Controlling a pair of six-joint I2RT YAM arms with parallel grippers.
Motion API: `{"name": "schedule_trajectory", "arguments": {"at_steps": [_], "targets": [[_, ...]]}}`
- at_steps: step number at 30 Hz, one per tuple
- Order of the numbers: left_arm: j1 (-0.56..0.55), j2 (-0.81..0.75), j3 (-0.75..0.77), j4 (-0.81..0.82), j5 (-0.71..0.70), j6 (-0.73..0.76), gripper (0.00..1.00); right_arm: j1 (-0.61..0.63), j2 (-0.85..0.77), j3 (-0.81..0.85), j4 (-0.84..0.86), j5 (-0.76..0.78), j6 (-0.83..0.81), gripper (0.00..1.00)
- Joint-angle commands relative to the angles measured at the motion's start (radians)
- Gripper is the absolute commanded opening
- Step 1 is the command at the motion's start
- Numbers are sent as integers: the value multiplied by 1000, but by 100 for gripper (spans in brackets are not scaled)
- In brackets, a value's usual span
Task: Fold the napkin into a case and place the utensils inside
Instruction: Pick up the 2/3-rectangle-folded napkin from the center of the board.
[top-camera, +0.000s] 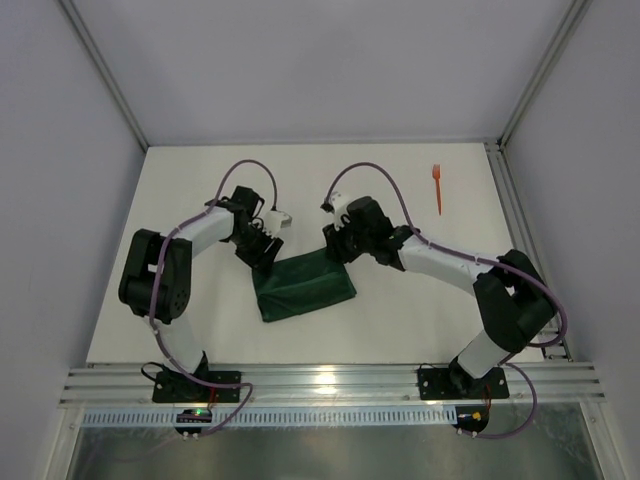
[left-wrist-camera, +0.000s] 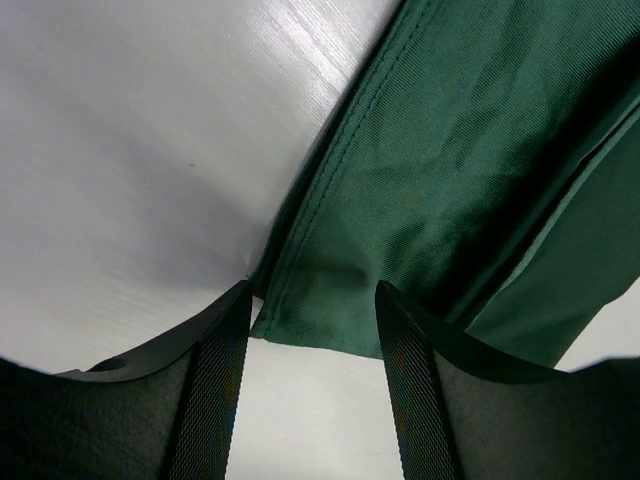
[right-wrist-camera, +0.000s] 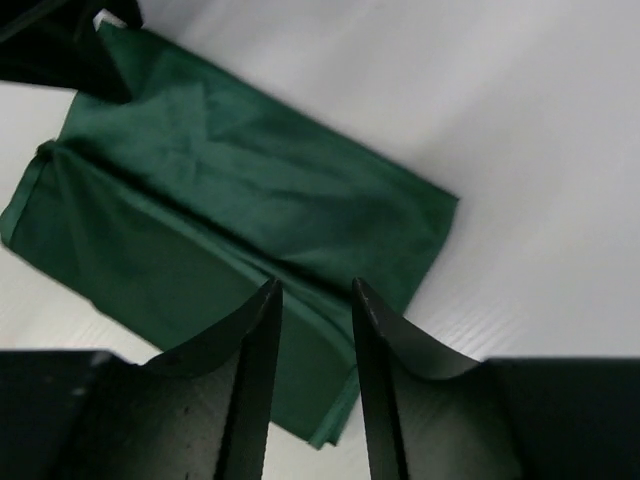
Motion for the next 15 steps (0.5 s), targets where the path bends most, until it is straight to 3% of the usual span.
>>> {"name": "schedule_trajectory", "arguments": {"at_steps": [1,9,12,15], "targets": [[-14,48,-5,22,-44,-18,55,70,-56,-79,98,-60,95,37],[-39,101,-8,-5,-78,-13,52,117,-37,-263,320,-159,279,24],[-39,116,14,-27,-34,-12,47,117,1,-284,382,-184,327,21],[-39,128,29,-46,11,-12,33,116,39,-304,426,-173,364,18]]}}
